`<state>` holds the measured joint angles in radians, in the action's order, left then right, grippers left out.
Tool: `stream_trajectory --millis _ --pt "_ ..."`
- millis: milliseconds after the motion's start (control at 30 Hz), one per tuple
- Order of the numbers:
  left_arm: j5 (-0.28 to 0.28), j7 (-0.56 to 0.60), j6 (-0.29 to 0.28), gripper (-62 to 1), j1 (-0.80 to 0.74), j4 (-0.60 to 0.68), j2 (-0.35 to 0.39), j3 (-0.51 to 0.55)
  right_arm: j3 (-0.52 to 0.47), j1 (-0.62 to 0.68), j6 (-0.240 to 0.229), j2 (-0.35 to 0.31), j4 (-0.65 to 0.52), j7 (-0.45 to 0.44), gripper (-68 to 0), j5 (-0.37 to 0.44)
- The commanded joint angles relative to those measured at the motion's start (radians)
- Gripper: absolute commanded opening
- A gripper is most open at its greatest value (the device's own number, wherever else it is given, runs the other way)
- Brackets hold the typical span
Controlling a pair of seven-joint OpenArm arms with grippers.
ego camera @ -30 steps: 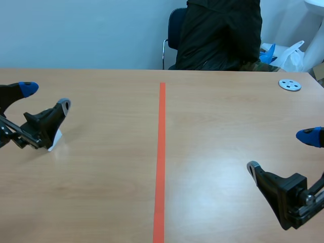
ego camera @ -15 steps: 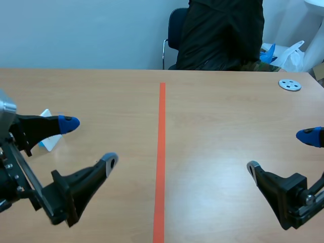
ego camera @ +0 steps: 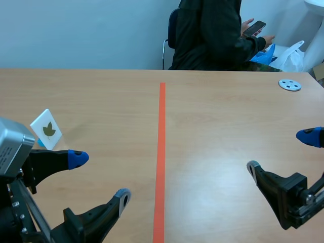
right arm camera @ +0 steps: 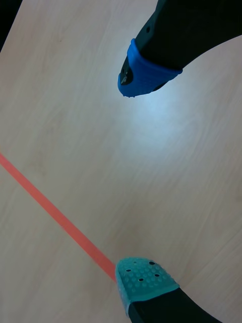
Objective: Sort the leaf by its shape. The table is split by an orange tape line. A compound leaf with several leaflets goes to the left side, a simple leaf with one blade goes to the right side. Return to the home posture when a red brick is placed on the table.
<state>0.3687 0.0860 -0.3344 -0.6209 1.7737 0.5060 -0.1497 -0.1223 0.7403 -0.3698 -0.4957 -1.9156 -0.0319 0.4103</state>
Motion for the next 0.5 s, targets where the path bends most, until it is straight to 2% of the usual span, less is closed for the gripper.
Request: stream_trajectory --millis 0,467 --pt "0.011 0.023 0.01 1.4 0.003 0.019 -0.01 0.006 -0.001 -0.011 0.003 -0.008 -0.005 -0.012 0.4 0.019" --pt "0.01 0.048 0.01 1.4 0.003 0.019 -0.012 0.006 -0.001 -0.011 0.004 -0.008 -0.005 -0.011 0.4 0.019"
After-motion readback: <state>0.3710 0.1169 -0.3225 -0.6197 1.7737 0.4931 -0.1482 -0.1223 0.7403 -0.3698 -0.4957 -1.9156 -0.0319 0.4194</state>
